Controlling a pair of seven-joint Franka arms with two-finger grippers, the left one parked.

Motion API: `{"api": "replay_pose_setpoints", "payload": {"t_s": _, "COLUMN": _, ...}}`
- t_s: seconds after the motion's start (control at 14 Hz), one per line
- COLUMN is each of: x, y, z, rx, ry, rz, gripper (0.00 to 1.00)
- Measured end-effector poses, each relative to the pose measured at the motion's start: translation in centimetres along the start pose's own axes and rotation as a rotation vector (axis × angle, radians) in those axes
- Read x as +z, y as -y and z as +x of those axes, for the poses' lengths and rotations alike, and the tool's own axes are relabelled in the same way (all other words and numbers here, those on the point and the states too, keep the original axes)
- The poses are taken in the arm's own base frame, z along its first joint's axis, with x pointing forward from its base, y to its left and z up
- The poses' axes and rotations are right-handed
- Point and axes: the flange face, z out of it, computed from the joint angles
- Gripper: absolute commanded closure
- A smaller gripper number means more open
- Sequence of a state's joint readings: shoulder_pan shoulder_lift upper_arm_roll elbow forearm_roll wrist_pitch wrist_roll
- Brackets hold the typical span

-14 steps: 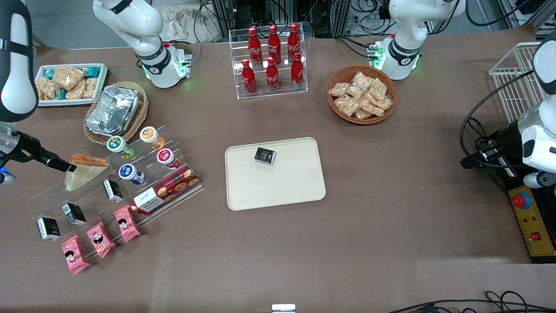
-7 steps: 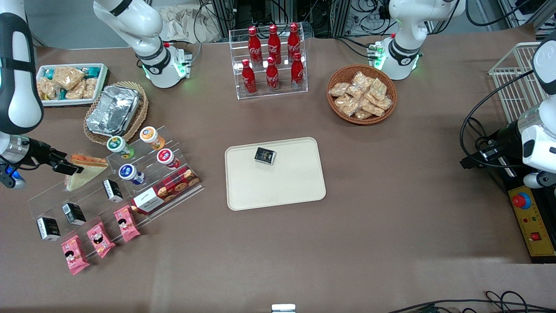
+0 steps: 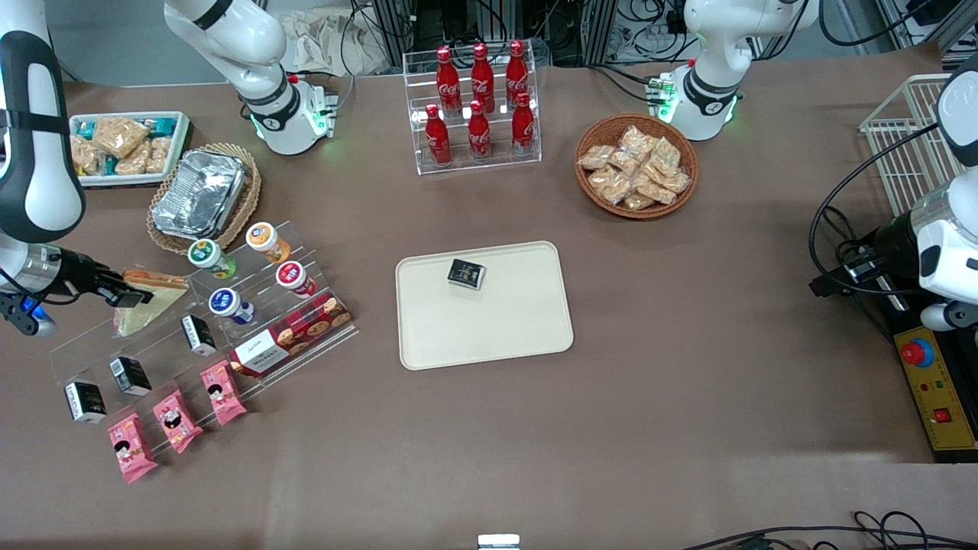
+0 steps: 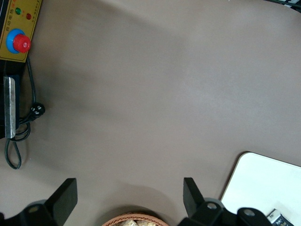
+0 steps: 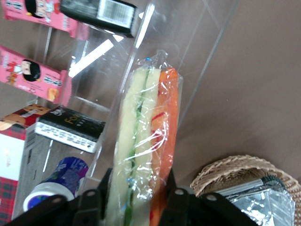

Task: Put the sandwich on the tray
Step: 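Lift the sandwich out of the rack with the right gripper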

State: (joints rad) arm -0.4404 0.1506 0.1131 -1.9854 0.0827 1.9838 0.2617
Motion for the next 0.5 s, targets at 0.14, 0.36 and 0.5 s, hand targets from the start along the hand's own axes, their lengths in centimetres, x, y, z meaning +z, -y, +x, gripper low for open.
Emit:
{"api": "replay_pose_setpoints", "payload": {"t_s": 0.14, "x": -0.9, "y": 0.3, "z": 0.4, "rx": -0.034, "ry": 0.016, "rz": -0.002, "gripper": 0.75}}
{"api": "replay_pose_setpoints", "payload": {"t_s": 0.36, "x": -3.2, "y": 1.0, "z": 1.6, "rx": -0.062, "ry": 0.043, "rz": -0.002, "gripper": 0.74}}
{"api": "replay_pose_setpoints", "payload": {"t_s": 0.5, "x": -5.4, "y": 2.3, "z": 1.7, "rx": -0.1, "ry": 0.044, "rz": -0.002, "gripper": 0.74}}
